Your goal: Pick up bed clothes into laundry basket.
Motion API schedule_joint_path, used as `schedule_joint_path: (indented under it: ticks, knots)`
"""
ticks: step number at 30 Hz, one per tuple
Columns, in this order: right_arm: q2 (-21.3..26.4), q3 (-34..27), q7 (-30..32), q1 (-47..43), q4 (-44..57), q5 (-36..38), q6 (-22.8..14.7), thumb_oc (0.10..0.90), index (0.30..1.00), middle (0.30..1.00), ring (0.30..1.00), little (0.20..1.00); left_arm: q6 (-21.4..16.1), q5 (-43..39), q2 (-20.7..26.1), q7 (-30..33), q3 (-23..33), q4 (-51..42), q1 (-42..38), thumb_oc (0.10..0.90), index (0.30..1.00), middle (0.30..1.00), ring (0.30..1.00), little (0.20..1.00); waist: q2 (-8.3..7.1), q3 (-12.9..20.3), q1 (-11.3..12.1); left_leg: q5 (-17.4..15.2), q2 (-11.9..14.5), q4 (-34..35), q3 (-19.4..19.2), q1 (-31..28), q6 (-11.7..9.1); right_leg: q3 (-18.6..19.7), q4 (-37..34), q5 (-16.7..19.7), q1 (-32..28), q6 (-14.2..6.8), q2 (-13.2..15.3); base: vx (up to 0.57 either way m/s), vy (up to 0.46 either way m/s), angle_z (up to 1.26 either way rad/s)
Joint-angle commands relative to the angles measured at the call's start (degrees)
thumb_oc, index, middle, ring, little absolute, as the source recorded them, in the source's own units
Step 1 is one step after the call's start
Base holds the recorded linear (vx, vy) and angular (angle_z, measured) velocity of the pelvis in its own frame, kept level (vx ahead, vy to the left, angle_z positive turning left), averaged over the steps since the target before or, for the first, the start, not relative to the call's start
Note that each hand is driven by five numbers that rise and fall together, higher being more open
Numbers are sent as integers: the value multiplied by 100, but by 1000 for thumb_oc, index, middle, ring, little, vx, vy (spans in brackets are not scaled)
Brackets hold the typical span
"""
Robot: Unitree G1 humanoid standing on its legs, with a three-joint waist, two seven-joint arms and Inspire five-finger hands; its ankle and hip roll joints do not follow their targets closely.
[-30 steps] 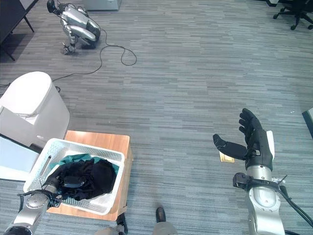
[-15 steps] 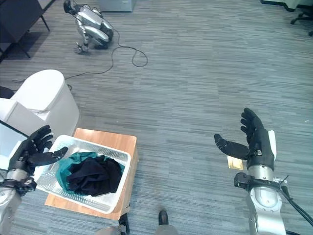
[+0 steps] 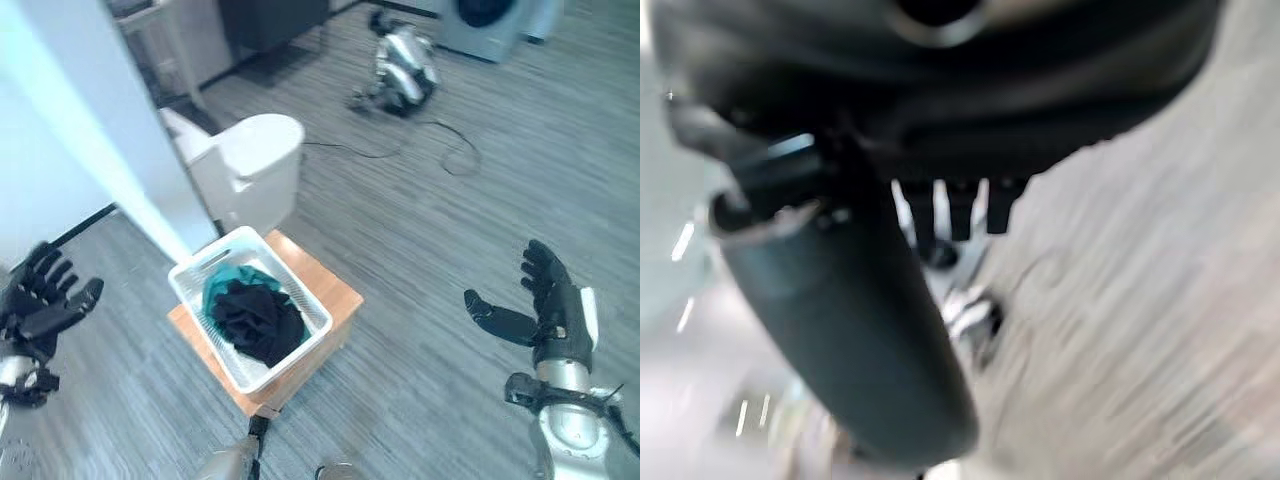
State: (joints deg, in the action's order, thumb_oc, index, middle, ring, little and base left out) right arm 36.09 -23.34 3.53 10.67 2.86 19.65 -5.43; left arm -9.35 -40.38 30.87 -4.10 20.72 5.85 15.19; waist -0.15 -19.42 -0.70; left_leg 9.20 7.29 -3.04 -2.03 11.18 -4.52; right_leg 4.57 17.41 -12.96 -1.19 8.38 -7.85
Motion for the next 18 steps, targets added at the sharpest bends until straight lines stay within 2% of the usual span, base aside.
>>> schedule_joint_path:
  ticks: [1,2,3,4,5,6,7,8,9,10,12,13,14,15,16,17,18]
  knots:
    - [170,-503,-71,-429,542,298,-701,800,900,900,900,900,-383,164,435,-269,230,-615,-480,800,900,900,900,900,-406,393,-327,-718,32,-1431,-729,-300,-7,-146,-1076,269,-462,-851,762,-573,25,161]
    - [97,-641,-33,-306,509,320,-768,800,900,900,900,900,-398,141,361,-294,141,-740,-683,800,900,900,900,900,-483,514,-547,-855,450,-1832,-1432,-701,-34,-672,-1241,332,-404,-831,886,-315,9,169]
    - [10,-711,47,-236,480,336,-801,800,900,900,900,900,-396,174,320,-287,-10,-777,-841,800,900,900,900,900,-467,576,-729,-928,695,-1823,-1947,-1029,-108,-1073,-1348,354,-406,-840,902,-387,37,195]
    - [-82,-749,93,-193,459,315,-805,800,900,900,900,900,-393,217,280,-285,-124,-824,-959,800,900,900,900,900,-452,623,-816,-1019,771,-1719,-2187,-1206,-152,-1312,-1404,372,-379,-863,936,-180,103,223]
    - [-191,-847,147,-116,438,331,-838,800,900,900,900,900,-444,227,190,-247,-230,-888,-1096,800,900,900,900,900,-437,689,-966,-1157,918,-1646,-2486,-1409,-285,-1574,-1458,305,-417,-919,985,-60,92,214]
    - [-193,-869,148,-92,447,331,-845,800,900,900,900,900,-445,241,180,-231,-257,-893,-1105,800,900,900,900,900,-421,682,-989,-1176,919,-1641,-2445,-1419,-303,-1621,-1463,282,-453,-928,980,-105,186,246]
    - [-397,-962,206,32,461,373,-912,800,900,900,900,900,-470,196,-33,-131,-582,-930,-1391,800,900,900,900,900,-385,806,-1258,-1241,1112,-1522,-3265,-1660,-398,-2249,-1464,340,-429,-934,1151,-148,201,226]
    - [-464,-991,264,75,438,274,-924,800,900,900,900,900,-501,230,-116,-39,-748,-854,-1523,800,900,900,900,900,-334,839,-1352,-1316,1112,-1388,-3505,-1680,-409,-2551,-1404,315,-396,-926,1236,-159,209,243]
    - [-464,-1008,278,84,442,252,-928,800,900,900,900,900,-515,248,-127,-16,-786,-834,-1554,800,900,900,900,900,-321,846,-1384,-1316,1085,-1352,-3462,-1665,-395,-2608,-1380,299,-392,-938,1256,-87,385,248]
    - [-607,-837,179,138,609,153,-781,800,900,900,900,900,-470,141,-322,-42,-942,-885,-1572,800,900,900,900,900,-146,807,-1342,-1500,693,-618,-3061,-1682,-293,-2822,-1043,417,-259,-1104,1462,-74,430,208]
    - [-754,-546,50,10,655,220,-796,800,900,900,900,900,-529,-80,-678,144,-1099,-848,-1617,800,900,900,900,900,-116,728,-1235,-1468,342,-185,-2584,-1704,-65,-2859,-313,614,28,-1289,1825,-71,418,121]
    - [-746,-551,51,0,640,213,-805,800,900,900,900,900,-533,-73,-688,162,-1112,-853,-1626,800,900,900,900,900,-126,729,-1274,-1460,280,-139,-2541,-1701,-22,-2881,-200,584,74,-1335,1903,-12,303,125]
    - [-898,-174,-70,-108,586,213,-767,800,900,900,900,900,-554,0,-838,262,-1322,-797,-1668,800,900,900,900,900,-140,649,-1312,-1482,2,70,-2100,-1739,146,-2256,360,832,310,-1525,2123,2,183,157]
    - [-899,-161,-68,-120,580,208,-767,800,900,900,900,900,-557,9,-837,269,-1315,-795,-1668,800,900,900,900,900,-156,650,-1321,-1478,-27,90,-2101,-1746,165,-2239,400,827,333,-1546,2152,-76,188,223]
    - [-974,62,-223,-91,560,280,-727,800,900,900,900,900,-578,-41,-871,254,-1345,-780,-1633,800,900,900,900,900,-177,591,-1398,-1354,-122,145,-1924,-1697,237,-1558,473,1096,528,-1574,1996,-85,76,221]
    - [-1031,243,-400,-47,594,242,-672,800,900,900,900,900,-570,-52,-883,218,-1415,-728,-1590,800,900,900,900,900,-133,586,-1426,-1297,-213,194,-1584,-1658,268,-746,495,1214,583,-1671,1709,9,112,232]
    - [-1056,540,-489,-46,528,108,-630,800,900,900,900,900,-580,10,-877,167,-1512,-540,-1535,800,900,900,900,900,-4,600,-1344,-1287,-346,166,-885,-1619,306,380,589,976,551,-1650,1269,130,80,192]
